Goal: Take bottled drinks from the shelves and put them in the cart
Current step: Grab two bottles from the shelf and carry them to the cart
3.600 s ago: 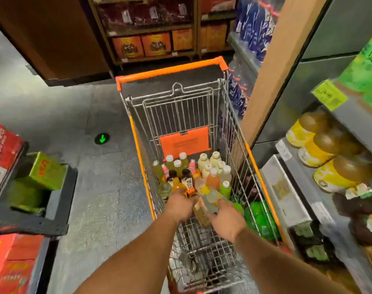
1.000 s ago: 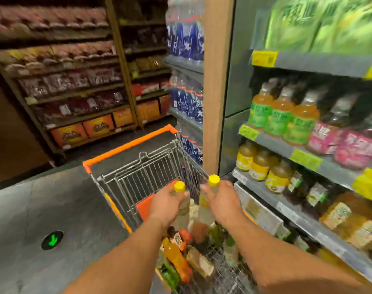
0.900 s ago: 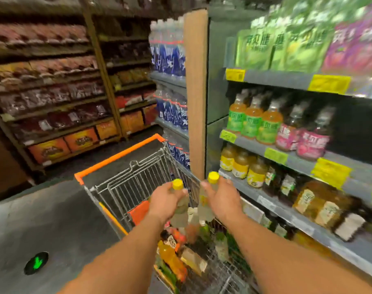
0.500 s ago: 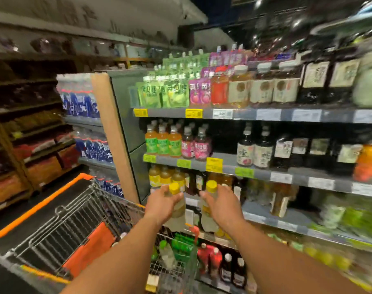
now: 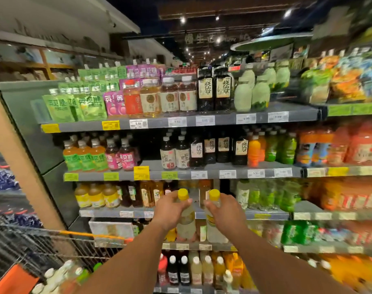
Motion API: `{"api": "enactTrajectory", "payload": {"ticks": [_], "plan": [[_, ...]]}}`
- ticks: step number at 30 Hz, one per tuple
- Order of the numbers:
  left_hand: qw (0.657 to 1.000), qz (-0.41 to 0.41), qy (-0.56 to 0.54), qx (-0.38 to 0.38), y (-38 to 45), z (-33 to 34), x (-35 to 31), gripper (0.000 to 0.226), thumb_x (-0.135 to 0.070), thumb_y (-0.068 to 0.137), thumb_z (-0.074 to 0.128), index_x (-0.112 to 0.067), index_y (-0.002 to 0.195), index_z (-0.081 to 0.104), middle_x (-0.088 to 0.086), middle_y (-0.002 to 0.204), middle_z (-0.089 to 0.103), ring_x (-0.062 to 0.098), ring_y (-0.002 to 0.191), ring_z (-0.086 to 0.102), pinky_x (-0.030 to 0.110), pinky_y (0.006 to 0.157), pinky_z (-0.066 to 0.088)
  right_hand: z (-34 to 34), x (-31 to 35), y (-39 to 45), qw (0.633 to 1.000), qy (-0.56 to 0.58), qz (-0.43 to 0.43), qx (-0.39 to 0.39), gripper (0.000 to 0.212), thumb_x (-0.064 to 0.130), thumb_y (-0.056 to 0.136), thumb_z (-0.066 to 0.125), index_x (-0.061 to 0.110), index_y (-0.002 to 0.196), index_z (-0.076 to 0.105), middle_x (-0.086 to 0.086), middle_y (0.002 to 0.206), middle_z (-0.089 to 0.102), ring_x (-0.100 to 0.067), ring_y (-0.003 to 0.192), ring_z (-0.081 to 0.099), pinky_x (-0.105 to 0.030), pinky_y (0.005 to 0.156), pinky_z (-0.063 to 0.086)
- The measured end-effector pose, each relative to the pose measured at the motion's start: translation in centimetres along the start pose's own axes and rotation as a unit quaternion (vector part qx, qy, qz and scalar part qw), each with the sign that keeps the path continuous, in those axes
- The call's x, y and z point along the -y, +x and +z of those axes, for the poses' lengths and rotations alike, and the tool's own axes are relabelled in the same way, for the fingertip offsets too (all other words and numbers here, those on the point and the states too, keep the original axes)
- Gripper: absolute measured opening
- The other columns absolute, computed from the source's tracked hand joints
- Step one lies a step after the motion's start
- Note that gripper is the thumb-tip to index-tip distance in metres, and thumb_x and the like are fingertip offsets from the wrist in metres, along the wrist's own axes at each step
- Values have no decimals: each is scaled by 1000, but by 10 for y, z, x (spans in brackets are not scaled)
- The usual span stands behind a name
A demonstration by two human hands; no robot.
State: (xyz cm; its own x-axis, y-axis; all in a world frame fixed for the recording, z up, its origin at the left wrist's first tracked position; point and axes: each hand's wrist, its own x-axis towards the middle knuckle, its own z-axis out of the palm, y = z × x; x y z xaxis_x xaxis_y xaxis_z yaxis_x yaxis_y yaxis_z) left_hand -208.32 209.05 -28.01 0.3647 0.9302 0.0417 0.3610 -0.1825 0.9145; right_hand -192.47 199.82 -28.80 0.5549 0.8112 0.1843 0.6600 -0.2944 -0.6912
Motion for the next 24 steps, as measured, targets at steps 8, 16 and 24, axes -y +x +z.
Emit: {"api": "enactTrajectory", "payload": {"ticks": [8,16,24], "plan": [[1000,-13,-19,-19,24,17,12,26,-32,88,74,-19,110,70,0,105,71,18,99,64,21,71,53,14,-20,28,997,-55,-44,41,39,58,93,49,29,115,63,3,109,63,-24,109,52,-32,83,38],[999,-39,-29,-19,110,12,67,31,-36,89,73,-23,116,67,-1,111,68,16,100,63,22,74,52,84,-31,88,997,11,6,76,43,54,92,56,28,127,60,-1,127,62,-25,118,53,-38,99,43],[999,-50,-11,-15,195,12,101,22,-30,88,74,-35,108,67,-20,99,65,4,94,60,10,73,44,143,-27,153,995,77,63,27,43,45,90,64,27,129,57,1,123,64,-25,114,56,-35,97,43]]}}
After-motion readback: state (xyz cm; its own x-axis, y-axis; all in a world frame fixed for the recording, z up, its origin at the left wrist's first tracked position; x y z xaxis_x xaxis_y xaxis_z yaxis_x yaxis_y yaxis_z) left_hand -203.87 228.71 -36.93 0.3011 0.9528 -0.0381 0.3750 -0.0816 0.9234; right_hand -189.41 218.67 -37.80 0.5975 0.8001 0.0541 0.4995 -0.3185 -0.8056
